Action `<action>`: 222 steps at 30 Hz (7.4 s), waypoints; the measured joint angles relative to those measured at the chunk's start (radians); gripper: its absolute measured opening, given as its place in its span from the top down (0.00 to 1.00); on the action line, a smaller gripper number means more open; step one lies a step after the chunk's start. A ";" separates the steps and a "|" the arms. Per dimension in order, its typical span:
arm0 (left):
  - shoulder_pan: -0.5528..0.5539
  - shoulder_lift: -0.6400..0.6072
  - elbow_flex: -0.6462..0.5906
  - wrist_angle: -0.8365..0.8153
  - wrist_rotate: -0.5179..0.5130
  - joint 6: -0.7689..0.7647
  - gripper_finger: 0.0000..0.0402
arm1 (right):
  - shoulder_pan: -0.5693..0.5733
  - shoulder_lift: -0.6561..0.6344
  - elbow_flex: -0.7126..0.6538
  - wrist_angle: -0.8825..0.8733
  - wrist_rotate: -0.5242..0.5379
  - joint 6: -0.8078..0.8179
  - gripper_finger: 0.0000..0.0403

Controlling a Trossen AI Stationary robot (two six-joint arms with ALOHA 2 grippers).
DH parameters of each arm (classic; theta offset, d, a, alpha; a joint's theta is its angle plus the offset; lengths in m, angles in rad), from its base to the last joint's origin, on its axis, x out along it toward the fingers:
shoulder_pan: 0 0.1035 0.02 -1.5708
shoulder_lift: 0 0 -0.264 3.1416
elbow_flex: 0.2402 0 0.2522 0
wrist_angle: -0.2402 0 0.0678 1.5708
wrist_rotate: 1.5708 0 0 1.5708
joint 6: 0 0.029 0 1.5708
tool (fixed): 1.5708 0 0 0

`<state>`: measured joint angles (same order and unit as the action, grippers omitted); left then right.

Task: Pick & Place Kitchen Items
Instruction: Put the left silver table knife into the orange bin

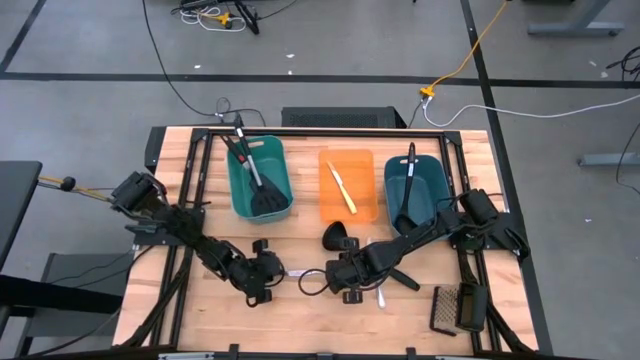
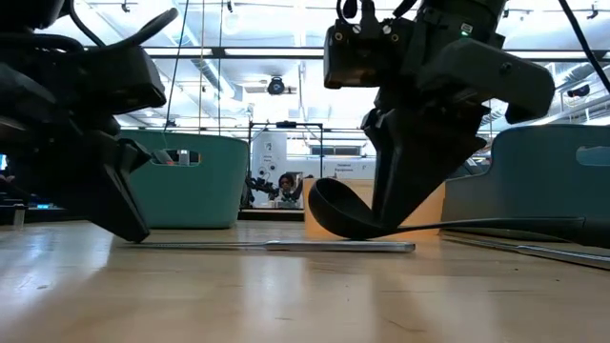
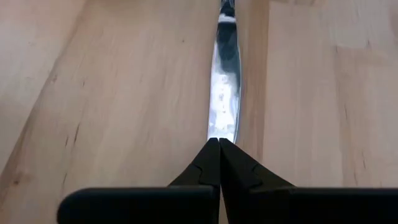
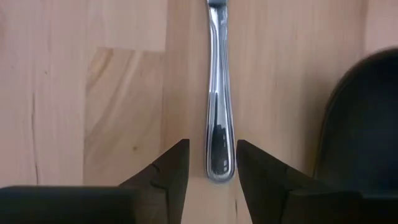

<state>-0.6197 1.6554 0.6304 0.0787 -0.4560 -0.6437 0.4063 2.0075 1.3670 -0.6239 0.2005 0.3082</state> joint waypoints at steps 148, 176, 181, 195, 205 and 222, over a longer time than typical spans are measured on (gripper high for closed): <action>0.008 0.061 -0.019 0.019 0.020 0.168 1.00 | -0.091 -0.029 -0.181 0.145 -0.171 -0.152 0.67; -0.015 -0.059 -0.027 -0.054 -0.076 0.232 0.97 | -0.071 -0.068 -0.182 0.122 -0.100 -0.133 0.80; -0.015 -0.090 -0.026 -0.098 -0.090 0.212 0.97 | -0.067 -0.068 -0.182 0.124 -0.098 -0.129 0.80; -0.015 -0.091 -0.024 -0.099 -0.107 0.210 0.97 | -0.063 -0.076 -0.096 0.067 -0.100 -0.152 0.80; -0.016 -0.125 -0.023 -0.189 -0.191 0.190 0.99 | -0.059 -0.078 -0.080 0.012 -0.104 -0.150 0.80; -0.120 -0.525 -0.186 -0.206 -0.338 0.267 0.99 | 0.000 -0.260 -0.080 -0.027 -0.081 -0.160 0.80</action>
<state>-0.7398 1.1300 0.4443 -0.1275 -0.7941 -0.3770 0.4067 1.7480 1.2873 -0.6507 0.1195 0.1485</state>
